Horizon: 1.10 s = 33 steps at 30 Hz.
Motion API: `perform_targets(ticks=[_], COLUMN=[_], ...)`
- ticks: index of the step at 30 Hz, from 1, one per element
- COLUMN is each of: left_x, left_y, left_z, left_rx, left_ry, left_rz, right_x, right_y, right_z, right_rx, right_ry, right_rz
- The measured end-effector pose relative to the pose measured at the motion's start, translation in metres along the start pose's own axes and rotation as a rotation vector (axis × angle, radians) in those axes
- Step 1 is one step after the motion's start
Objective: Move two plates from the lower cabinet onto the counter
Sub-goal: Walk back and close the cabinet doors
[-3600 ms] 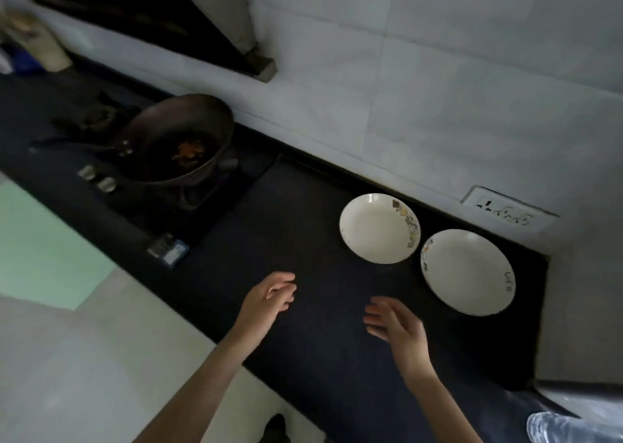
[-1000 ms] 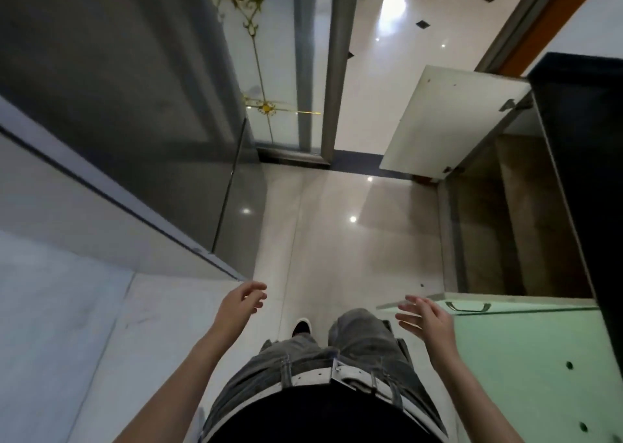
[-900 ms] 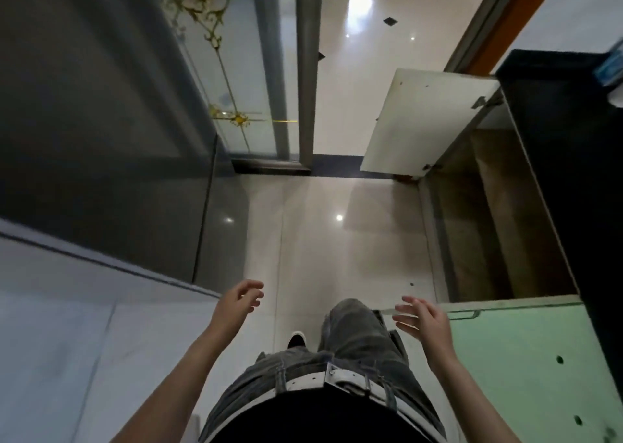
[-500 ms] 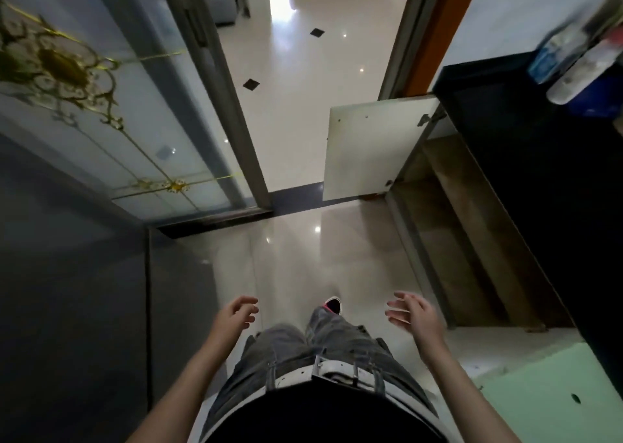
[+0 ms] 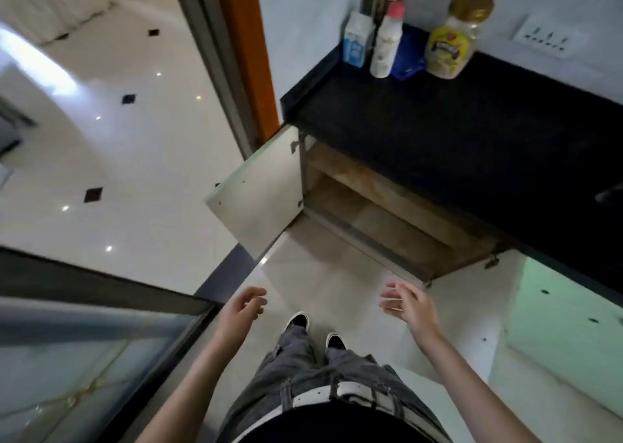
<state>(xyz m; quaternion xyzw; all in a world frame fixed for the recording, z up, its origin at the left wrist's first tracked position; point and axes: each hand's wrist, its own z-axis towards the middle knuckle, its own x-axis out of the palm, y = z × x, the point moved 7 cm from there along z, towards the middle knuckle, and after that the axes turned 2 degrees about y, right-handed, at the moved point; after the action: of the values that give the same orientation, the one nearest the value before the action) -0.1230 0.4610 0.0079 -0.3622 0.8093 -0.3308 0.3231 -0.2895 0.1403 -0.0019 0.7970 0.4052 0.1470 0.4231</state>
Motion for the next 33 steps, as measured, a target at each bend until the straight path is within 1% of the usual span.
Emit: perform_targets(ticks=[4, 8, 10, 13, 16, 18, 19, 21, 23, 26, 28, 31, 33], left_x=[0.027, 0.093, 0.134, 0.203, 0.277, 0.324, 0.348, 0.378, 0.405, 0.43, 0.439, 0.445, 0.447], left_y=[-0.078, -0.148, -0.18, -0.224, -0.259, -0.278, -0.285, -0.294, -0.294, -0.291, -0.289, -0.287, -0.287], left_z=[0.072, 0.126, 0.138, 0.146, 0.158, 0.172, 0.182, 0.198, 0.218, 0.243, 0.256, 0.27, 0.276], left_rx=[0.139, 0.374, 0.485, 0.682, 0.937, 1.064, 1.121, 1.216, 1.256, 1.278, 1.319, 1.387, 1.41], left_ry=[0.274, 0.484, 0.567, 0.653, 0.671, 0.654, 0.634, 0.583, 0.549, 0.551, 0.575, 0.61, 0.592], left_rz=[0.244, 0.564, 0.685, 0.811, 0.934, 0.975, 1.005, 1.093, 1.176, 1.295, 1.376, 1.453, 1.491], right_x=[-0.032, -0.072, -0.096, -0.132, -0.168, -0.19, -0.201, -0.217, -0.23, -0.242, -0.246, -0.237, -0.222], right_y=[-0.006, -0.009, -0.009, -0.014, -0.025, -0.033, -0.039, -0.05, -0.069, -0.085, -0.092, -0.094, -0.089], right_z=[-0.01, -0.017, -0.021, -0.021, -0.011, 0.008, 0.02, 0.038, 0.057, 0.075, 0.08, 0.082, 0.084], right_rx=[0.004, -0.028, -0.061, -0.089, 0.004, 0.045, 0.066, 0.121, 0.185, 0.17, 0.188, 0.241, 0.241], right_ry=[-0.263, -0.494, -0.603, -0.757, -0.849, -0.825, -0.802, -0.761, -0.713, -0.641, -0.601, -0.532, -0.509], right_rz=[0.204, 0.366, 0.392, 0.253, -0.033, -0.224, -0.265, -0.245, -0.138, 0.072, 0.146, 0.246, 0.392])
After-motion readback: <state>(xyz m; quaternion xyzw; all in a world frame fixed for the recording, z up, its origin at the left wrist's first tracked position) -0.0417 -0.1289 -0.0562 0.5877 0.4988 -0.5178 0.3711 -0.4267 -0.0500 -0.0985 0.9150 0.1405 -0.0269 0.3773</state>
